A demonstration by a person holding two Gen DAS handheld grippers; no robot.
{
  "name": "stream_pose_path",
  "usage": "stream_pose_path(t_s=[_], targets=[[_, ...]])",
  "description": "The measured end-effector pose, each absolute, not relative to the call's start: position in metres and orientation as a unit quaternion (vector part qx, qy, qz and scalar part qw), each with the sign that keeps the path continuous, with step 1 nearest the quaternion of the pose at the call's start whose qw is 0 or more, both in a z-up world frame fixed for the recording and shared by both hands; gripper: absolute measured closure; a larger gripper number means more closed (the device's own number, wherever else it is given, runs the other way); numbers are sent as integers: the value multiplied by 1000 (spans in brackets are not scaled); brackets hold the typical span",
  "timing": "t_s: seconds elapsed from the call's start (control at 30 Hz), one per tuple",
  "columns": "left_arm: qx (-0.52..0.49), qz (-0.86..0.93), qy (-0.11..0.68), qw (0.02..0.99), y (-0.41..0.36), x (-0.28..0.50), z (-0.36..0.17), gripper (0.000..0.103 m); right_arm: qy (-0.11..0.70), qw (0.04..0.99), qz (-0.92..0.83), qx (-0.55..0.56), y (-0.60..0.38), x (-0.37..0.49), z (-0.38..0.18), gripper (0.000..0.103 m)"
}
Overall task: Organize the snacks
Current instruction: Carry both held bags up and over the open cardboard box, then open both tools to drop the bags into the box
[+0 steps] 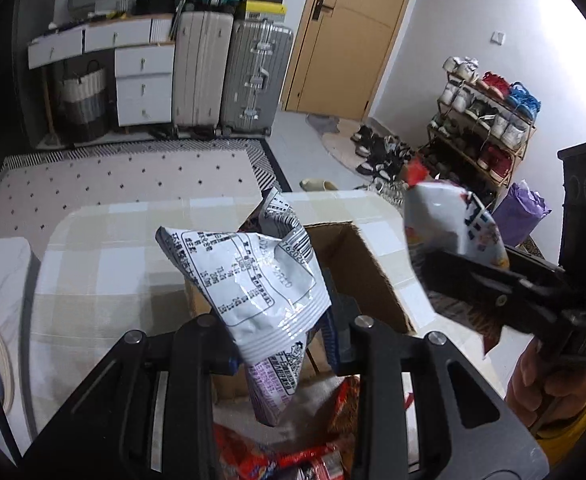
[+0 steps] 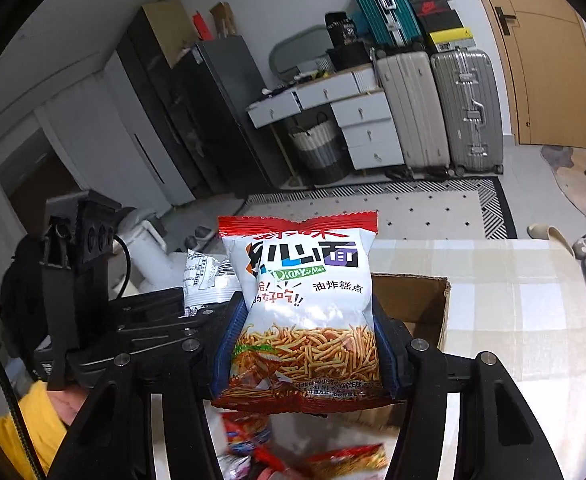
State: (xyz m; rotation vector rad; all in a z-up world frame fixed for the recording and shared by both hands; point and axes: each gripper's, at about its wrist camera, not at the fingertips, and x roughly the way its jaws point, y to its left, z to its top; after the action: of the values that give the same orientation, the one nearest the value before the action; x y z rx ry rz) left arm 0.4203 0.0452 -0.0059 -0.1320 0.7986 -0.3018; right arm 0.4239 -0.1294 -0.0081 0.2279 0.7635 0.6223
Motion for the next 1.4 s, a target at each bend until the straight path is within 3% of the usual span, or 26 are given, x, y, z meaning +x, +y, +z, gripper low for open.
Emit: stream_pose_path(t_s=[0.63, 1.4], targets=[[-31, -148, 460, 875, 5, 519, -87, 76, 439, 850, 272, 101, -127, 464, -85, 45], [3, -129, 468, 874, 9, 490, -104, 69, 464, 846, 245, 93, -120, 475, -109, 44]])
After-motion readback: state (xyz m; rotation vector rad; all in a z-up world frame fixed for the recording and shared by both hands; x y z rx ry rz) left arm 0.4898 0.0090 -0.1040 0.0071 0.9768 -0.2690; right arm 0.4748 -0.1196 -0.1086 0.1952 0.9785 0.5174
